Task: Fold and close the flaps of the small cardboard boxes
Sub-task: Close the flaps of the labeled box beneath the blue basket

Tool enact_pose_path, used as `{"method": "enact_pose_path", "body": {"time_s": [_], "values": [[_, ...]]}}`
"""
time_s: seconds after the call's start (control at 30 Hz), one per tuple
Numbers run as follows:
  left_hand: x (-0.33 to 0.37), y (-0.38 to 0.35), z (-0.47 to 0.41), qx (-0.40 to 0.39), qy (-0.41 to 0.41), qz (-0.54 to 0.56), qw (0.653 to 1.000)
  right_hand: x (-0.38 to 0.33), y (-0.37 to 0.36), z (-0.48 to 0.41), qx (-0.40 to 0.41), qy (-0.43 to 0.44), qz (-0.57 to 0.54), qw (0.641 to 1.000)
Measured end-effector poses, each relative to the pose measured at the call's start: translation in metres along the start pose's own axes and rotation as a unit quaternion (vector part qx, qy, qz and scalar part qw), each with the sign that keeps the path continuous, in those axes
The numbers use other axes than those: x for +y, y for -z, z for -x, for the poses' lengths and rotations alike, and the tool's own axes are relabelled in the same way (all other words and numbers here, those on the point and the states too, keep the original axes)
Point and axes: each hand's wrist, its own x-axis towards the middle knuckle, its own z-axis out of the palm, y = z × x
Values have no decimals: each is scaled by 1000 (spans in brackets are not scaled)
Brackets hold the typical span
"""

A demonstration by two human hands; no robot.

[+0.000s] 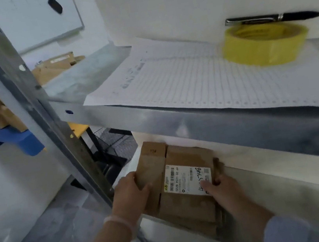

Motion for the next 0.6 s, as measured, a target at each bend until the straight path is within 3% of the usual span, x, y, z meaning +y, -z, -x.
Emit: {"method": "enact_pose_path", "body": {"time_s": [0.17, 0.37, 0.5, 0.6], "values": [[-20, -15, -32, -57, -38, -50, 996, -6, -24, 4, 72, -74, 60, 993], [-27, -20, -44, -58, -180, -119, 975, -7, -35, 23, 150, -97, 152, 972], [3, -27, -37, -40, -385, -118, 914, 7, -16, 61, 198, -48, 221, 954], [43, -40, -7, -62, -488, -109, 864, 37, 3, 97, 281, -8, 261, 923]]}}
